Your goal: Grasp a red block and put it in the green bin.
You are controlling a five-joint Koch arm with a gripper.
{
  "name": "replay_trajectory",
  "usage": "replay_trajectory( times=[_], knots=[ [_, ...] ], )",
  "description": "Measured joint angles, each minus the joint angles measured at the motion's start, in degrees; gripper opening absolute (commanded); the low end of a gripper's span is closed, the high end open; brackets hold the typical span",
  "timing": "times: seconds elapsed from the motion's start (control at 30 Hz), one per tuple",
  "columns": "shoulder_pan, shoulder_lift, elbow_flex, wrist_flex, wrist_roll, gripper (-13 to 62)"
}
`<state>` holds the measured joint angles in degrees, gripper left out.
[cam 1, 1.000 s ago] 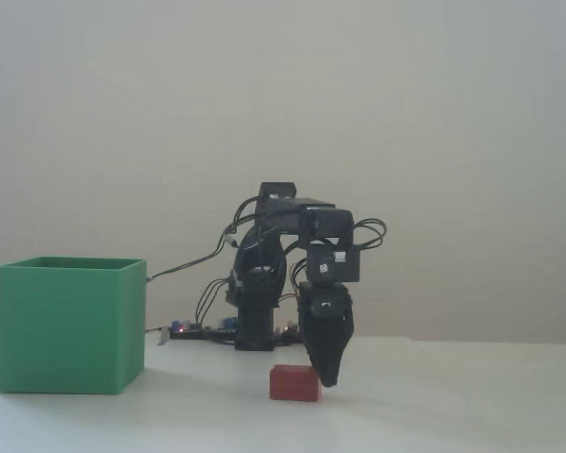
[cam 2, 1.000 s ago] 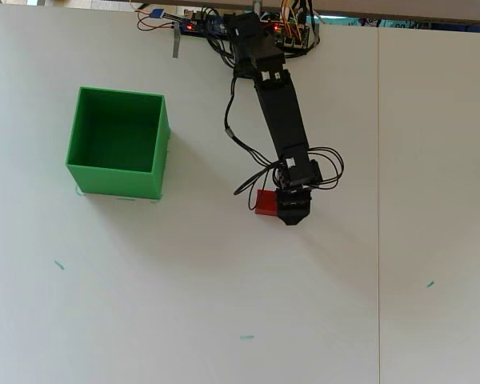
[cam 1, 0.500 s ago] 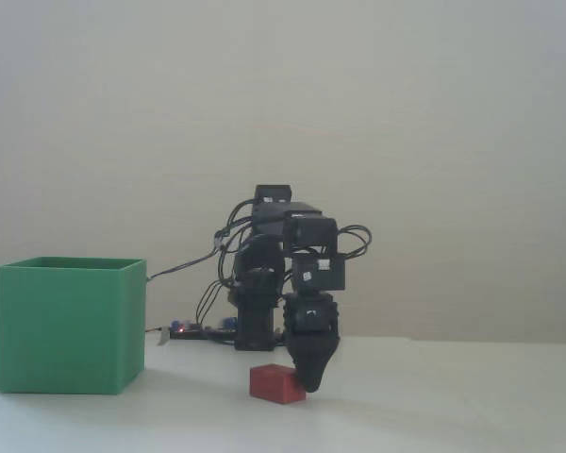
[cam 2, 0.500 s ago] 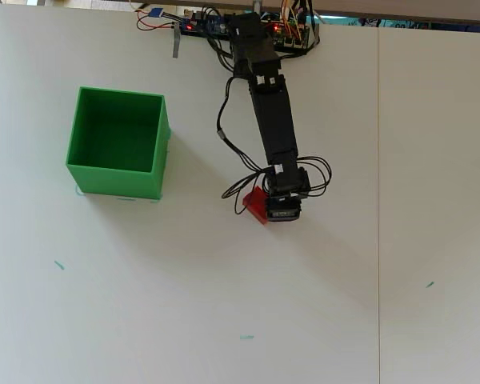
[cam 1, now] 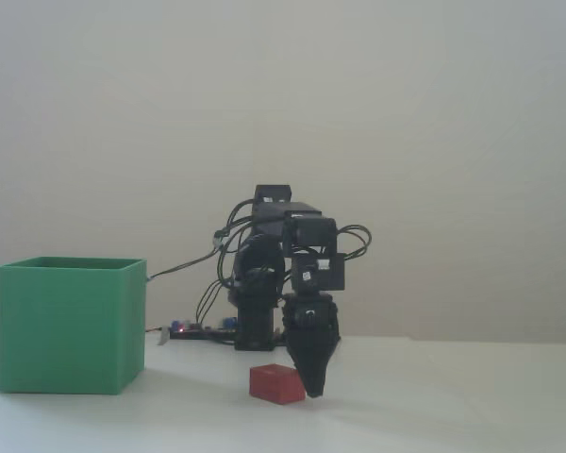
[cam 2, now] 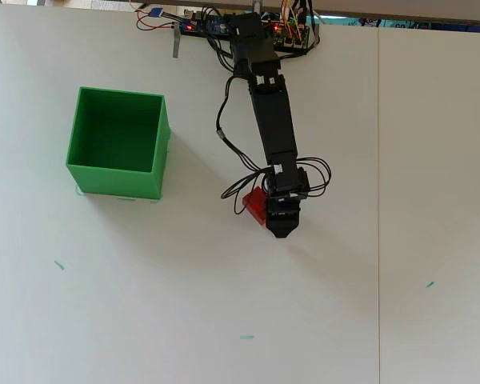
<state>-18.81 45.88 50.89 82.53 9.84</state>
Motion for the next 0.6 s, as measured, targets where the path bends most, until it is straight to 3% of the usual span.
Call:
replay_trajectory(
  times=[0.2,0.6],
  knots=[
    [3.25,1.85,0.0,1.67,7.56,35.4],
    [6.42,7.56,0.62,8.35,9.4,35.5]
  ],
)
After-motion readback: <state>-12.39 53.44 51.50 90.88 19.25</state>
